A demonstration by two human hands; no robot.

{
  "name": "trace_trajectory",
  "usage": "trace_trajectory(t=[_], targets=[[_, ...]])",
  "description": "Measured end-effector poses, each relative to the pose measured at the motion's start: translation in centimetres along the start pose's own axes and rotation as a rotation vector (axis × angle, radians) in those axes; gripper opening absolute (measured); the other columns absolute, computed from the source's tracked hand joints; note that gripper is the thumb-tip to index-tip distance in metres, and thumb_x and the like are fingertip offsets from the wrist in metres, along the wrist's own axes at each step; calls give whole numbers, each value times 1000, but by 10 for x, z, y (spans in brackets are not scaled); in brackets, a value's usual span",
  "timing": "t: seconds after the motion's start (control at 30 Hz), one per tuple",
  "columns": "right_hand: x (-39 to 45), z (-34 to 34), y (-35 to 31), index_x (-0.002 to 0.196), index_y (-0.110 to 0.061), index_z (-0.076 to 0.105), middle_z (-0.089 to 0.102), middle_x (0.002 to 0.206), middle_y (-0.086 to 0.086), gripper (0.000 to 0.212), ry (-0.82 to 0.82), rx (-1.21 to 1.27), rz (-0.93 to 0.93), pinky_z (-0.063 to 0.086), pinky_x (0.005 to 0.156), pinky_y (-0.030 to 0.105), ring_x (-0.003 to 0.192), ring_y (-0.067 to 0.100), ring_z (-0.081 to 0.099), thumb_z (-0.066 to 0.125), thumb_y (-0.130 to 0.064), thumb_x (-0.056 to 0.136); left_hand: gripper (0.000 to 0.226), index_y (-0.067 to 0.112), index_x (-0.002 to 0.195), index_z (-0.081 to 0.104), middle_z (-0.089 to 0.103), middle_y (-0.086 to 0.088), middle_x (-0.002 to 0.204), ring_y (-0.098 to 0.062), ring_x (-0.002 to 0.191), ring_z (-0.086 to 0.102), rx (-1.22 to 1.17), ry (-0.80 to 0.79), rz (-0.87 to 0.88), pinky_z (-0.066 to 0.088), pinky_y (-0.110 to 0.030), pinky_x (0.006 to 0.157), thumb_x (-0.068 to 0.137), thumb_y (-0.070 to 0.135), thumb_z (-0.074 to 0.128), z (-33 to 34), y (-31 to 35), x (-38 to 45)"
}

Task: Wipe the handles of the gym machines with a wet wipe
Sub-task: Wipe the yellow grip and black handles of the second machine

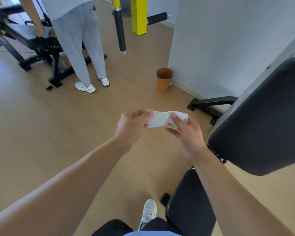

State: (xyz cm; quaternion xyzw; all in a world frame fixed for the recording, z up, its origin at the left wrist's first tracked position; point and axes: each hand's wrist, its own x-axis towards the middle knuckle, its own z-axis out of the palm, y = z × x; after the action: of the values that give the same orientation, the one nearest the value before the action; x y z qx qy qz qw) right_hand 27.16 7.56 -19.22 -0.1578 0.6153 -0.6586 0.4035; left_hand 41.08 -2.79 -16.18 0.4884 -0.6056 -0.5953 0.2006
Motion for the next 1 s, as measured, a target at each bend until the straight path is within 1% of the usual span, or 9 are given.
trace_trajectory(t=[0.1, 0.23, 0.3, 0.4, 0.5, 0.67, 0.8, 0.93, 1.0], targets=[[35, 29, -15, 113, -9, 67, 73, 103, 4, 22, -15, -5, 7, 58, 78, 31, 95, 20, 71, 65, -22, 95, 43, 18, 88, 77, 78, -2, 97, -22, 95, 74, -71, 41, -24, 53, -48, 101, 73, 58, 69, -20, 18, 37], [69, 61, -26, 116, -10, 65, 73, 103, 3, 22, -1, -24, 2, 57, 78, 30, 91, 19, 72, 63, -20, 96, 43, -1, 97, 68, 76, -11, 108, -23, 105, 73, -253, -2, -16, 58, -37, 96, 87, 40, 71, -41, 33, 87], [84, 76, -30, 114, -11, 66, 74, 104, 2, 20, 39, -37, -19, 58, 80, 31, 92, 19, 72, 64, -19, 96, 32, 4, 91, 66, 76, -13, 107, -21, 101, 74, -297, -16, 7, 60, -35, 93, 90, 35, 72, -51, 40, 112], [110, 107, -40, 111, -15, 67, 74, 105, 0, 16, 122, -66, -91, 56, 76, 28, 96, 18, 70, 63, -20, 96, 25, 17, 76, 67, 75, 3, 86, -9, 83, 74, -299, 51, 69, 60, -38, 93, 86, 38, 76, -73, 49, 152], [140, 148, -51, 106, -18, 68, 74, 98, -7, 11, 194, -74, -192, 54, 72, 24, 92, 13, 68, 62, -20, 97, 21, 24, 74, 68, 70, 15, 74, 1, 72, 68, -253, 88, 183, 61, -36, 89, 87, 39, 75, -100, 61, 193], [189, 234, -66, 94, -19, 69, 71, 85, -5, 6, 409, -25, -320, 54, 67, 26, 81, 12, 66, 64, -21, 96, 14, 29, 81, 67, 67, 30, 67, 12, 67, 61, -37, -65, 421, 45, -6, 65, 85, 36, 79, -163, 88, 259], [227, 287, -76, 89, -17, 70, 68, 78, -7, 10, 552, -31, -375, 55, 68, 25, 76, 8, 63, 64, -24, 96, 18, 27, 84, 62, 63, 29, 62, 9, 57, 55, 41, -212, 586, 39, -6, 58, 86, 23, 79, -205, 111, 322], [268, 315, -87, 89, -13, 69, 63, 76, -2, 18, 679, -3, -411, 53, 65, 26, 72, 10, 59, 61, -25, 98, 24, 23, 111, 58, 65, 13, 76, 4, 61, 55, -17, -230, 654, 42, -11, 63, 92, 23, 73, -216, 135, 377], [287, 323, -90, 92, -8, 68, 60, 75, -2, 20, 748, -5, -460, 53, 62, 26, 71, 12, 57, 59, -24, 99, 24, 25, 115, 58, 65, 12, 78, 5, 63, 55, -19, -248, 689, 41, -9, 63, 95, 23, 70, -214, 142, 398]])
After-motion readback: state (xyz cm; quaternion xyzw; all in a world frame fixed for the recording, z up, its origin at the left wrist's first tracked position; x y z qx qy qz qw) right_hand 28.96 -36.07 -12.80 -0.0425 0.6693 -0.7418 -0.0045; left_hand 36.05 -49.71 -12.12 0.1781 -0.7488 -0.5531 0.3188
